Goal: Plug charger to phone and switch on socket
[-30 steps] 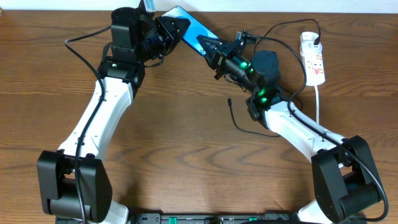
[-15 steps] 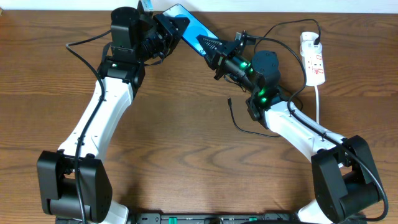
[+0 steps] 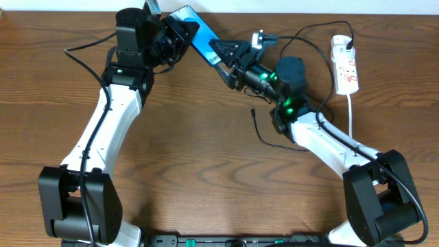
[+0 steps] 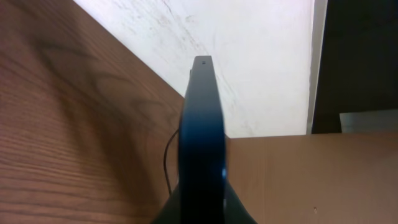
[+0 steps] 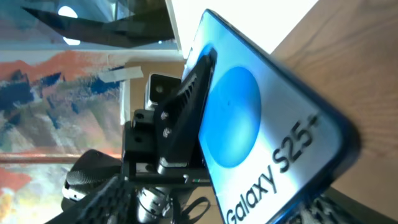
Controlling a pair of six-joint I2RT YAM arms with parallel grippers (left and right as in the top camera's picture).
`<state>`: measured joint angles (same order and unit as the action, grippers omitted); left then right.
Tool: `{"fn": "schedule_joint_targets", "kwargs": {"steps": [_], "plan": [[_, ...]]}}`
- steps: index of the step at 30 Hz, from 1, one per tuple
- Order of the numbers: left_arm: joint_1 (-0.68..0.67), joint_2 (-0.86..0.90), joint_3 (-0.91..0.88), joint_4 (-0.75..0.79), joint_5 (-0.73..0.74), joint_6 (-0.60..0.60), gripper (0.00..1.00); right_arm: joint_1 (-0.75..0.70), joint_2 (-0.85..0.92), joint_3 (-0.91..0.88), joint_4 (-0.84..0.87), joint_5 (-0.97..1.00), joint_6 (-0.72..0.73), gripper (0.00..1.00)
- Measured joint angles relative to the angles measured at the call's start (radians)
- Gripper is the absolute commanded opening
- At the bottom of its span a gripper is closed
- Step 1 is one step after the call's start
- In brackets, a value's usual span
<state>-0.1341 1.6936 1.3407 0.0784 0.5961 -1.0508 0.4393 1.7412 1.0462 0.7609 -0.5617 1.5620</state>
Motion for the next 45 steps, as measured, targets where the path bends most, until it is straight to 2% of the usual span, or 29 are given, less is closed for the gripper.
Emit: {"fn": "schedule_joint_targets", "kwargs": {"steps": [2,6,11,16,20,25,30,33,39,45], "plan": [[0.001,0.000,0.000,0.000,0.000,0.000,0.08,-0.016,0.000,0.000,-0.005,-0.012,-0.035,0.84],[0.004,0.000,0.000,-0.003,0.008,-0.008,0.07,-0.063,-0.001,0.001,-0.068,-0.049,-0.131,0.85],[0.032,0.000,0.000,-0.007,0.053,-0.039,0.07,-0.153,-0.001,0.002,-0.192,-0.111,-0.276,0.78],[0.085,0.000,0.000,-0.008,0.141,-0.130,0.07,-0.231,-0.001,0.002,-0.349,-0.165,-0.422,0.74],[0.109,0.000,0.000,-0.008,0.203,-0.214,0.07,-0.246,-0.001,0.006,-0.478,-0.185,-0.531,0.72],[0.111,0.000,0.000,-0.008,0.276,-0.297,0.07,-0.245,-0.001,0.082,-0.808,-0.184,-0.693,0.67],[0.111,0.000,0.000,-0.030,0.352,-0.366,0.08,-0.237,-0.001,0.238,-1.215,-0.064,-0.878,0.52],[0.111,0.000,0.000,-0.075,0.391,-0.379,0.07,-0.216,-0.002,0.333,-1.380,0.069,-0.969,0.45],[0.111,0.000,0.000,-0.251,0.415,-0.356,0.07,-0.147,-0.006,0.384,-1.497,0.285,-1.075,0.35],[0.111,0.000,0.000,-0.304,0.423,-0.308,0.07,-0.092,0.010,0.385,-1.534,0.370,-1.128,0.30]]}}
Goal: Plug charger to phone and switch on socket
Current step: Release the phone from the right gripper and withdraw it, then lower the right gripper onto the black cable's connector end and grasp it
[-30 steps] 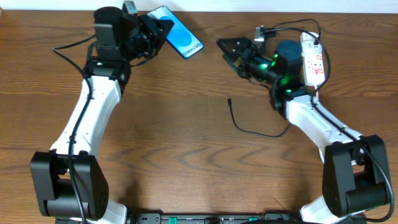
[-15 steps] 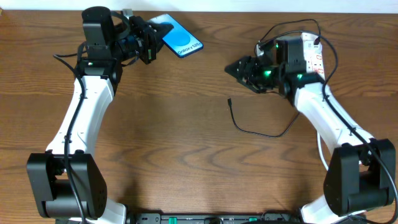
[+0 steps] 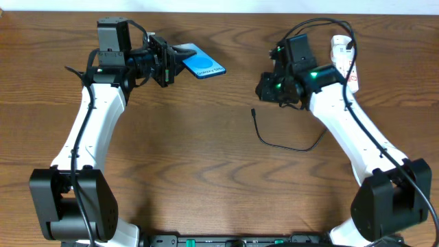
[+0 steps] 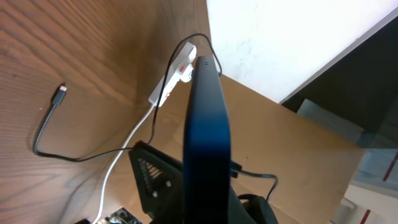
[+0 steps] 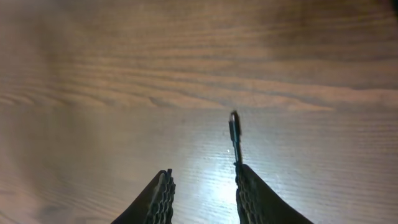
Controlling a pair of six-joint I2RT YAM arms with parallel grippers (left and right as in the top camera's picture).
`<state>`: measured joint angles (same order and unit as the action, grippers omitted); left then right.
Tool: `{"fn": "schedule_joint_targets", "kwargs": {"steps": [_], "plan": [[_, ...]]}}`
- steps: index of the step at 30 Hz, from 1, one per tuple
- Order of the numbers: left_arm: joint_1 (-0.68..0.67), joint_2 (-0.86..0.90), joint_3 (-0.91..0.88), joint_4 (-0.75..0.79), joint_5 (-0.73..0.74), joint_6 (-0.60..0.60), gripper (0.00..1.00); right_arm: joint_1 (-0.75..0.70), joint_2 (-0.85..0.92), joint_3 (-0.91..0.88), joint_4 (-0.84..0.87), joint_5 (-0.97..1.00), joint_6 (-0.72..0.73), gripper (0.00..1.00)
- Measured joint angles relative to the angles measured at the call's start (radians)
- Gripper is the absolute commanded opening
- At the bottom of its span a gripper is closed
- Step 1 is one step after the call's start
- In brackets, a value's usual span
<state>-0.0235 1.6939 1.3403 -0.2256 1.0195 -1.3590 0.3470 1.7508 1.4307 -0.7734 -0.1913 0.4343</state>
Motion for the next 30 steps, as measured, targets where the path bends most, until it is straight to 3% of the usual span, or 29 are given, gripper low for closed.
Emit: {"fn": "schedule_joint_targets", "kwargs": {"steps": [11,30], "plan": [[0.000,0.000,0.000,-0.003,0.003,0.056,0.07,0.000,0.183,0.001,0.006,0.001,-0.076,0.25],[0.000,0.000,0.000,-0.003,0.003,0.077,0.08,0.016,0.291,0.000,0.063,0.002,-0.119,0.20]]}}
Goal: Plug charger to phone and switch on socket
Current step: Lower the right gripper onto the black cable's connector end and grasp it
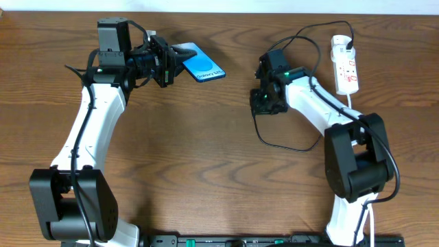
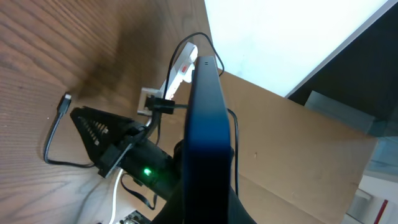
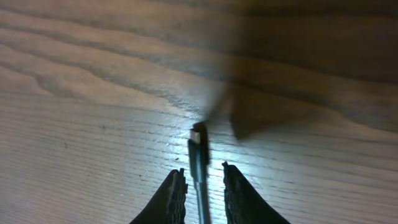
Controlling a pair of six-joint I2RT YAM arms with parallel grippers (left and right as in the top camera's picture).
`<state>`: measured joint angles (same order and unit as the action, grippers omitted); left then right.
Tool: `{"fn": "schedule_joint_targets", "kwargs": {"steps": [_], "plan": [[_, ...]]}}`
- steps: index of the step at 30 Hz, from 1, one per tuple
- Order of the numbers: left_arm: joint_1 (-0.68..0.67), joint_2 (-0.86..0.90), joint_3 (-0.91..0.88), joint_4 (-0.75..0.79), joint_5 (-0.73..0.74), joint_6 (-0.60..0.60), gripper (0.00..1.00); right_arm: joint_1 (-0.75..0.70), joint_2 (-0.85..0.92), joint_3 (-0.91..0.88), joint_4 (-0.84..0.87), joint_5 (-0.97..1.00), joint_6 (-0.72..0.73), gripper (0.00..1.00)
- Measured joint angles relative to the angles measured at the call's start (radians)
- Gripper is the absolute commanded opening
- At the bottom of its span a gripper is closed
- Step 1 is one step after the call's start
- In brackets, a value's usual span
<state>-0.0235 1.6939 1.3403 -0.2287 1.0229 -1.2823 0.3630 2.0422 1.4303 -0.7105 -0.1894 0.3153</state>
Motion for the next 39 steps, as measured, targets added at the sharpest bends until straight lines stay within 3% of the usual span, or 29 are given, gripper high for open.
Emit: {"fn": "schedule_joint_targets", "kwargs": {"steps": [32,39], "plan": [[0.000,0.000,0.000,0.000,0.000,0.001,0.07,0.042,0.010,-0.061,0.034,0.033,-0.002,0.21],[0.000,0.000,0.000,0.000,0.000,0.001,0.07,0.042,0.004,-0.072,0.043,0.034,0.002,0.11]]}}
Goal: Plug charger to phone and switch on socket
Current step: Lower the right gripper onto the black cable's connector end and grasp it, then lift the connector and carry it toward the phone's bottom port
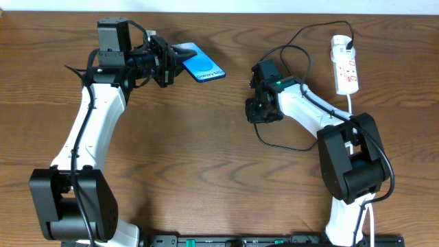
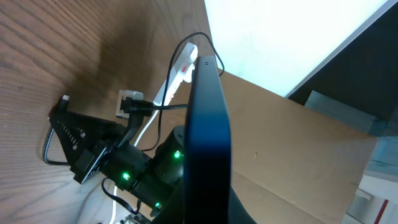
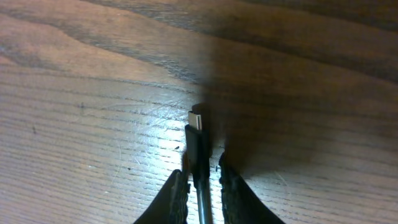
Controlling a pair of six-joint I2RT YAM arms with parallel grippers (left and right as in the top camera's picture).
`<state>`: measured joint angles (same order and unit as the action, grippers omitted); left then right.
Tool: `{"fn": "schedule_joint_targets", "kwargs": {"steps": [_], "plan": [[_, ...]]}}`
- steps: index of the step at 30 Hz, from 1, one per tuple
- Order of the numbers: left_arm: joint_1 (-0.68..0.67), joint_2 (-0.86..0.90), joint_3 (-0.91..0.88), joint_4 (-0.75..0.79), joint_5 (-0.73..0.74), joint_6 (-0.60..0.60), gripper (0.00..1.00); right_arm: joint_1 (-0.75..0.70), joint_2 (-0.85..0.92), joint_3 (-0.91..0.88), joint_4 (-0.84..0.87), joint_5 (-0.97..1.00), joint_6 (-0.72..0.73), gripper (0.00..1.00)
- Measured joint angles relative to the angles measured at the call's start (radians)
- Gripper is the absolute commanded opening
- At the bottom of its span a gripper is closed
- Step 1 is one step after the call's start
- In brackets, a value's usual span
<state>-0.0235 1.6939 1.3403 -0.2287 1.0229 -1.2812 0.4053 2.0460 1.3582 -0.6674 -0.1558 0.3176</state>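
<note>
The blue phone (image 1: 201, 66) is held off the table at the back, edge-on in the left wrist view (image 2: 208, 137), with my left gripper (image 1: 168, 60) shut on it. The black charger cable (image 1: 288, 145) lies on the wood, and its USB-C plug (image 3: 198, 134) rests flat on the table. My right gripper (image 3: 202, 180) is down at the table, open by a narrow gap, with one finger on each side of the plug. The left finger (image 3: 178, 193) is close against the plug, and a sliver of space shows on the other side. The white socket strip (image 1: 345, 65) lies at the back right.
The strip's white lead (image 1: 351, 110) runs down the right side past my right arm. A cardboard wall (image 2: 298, 143) stands beyond the table's far edge. Bare wood fills the middle and front of the table.
My right gripper has shifted slightly left and forward along the cable, so the plug now sits deeper between its fingers. My left gripper and the phone have not moved.
Both grippers were at the phone at the back. Then the left gripper held it alone further left and the right gripper hung open above the loose plug. It then stood at the table around the plug, and now straddles it more closely.
</note>
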Motion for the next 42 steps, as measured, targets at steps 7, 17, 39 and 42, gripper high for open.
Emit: {"fn": "schedule_joint_targets", "kwargs": {"steps": [7,17,39,42], "plan": [[0.000,0.000,0.000,0.000,0.000,0.000,0.07,0.000,0.000,-0.004,0.001,-0.006,0.011,0.01],[0.000,0.000,0.000,0.000,0.000,0.030,0.07,-0.055,-0.026,-0.030,0.006,-0.249,-0.044,0.01],[0.000,0.000,0.000,0.061,-0.028,0.267,0.07,-0.198,-0.243,-0.032,-0.180,-1.030,-0.302,0.01],[0.000,0.000,0.000,0.084,-0.027,0.338,0.08,-0.198,-0.245,-0.032,-0.203,-1.097,-0.327,0.01]]}}
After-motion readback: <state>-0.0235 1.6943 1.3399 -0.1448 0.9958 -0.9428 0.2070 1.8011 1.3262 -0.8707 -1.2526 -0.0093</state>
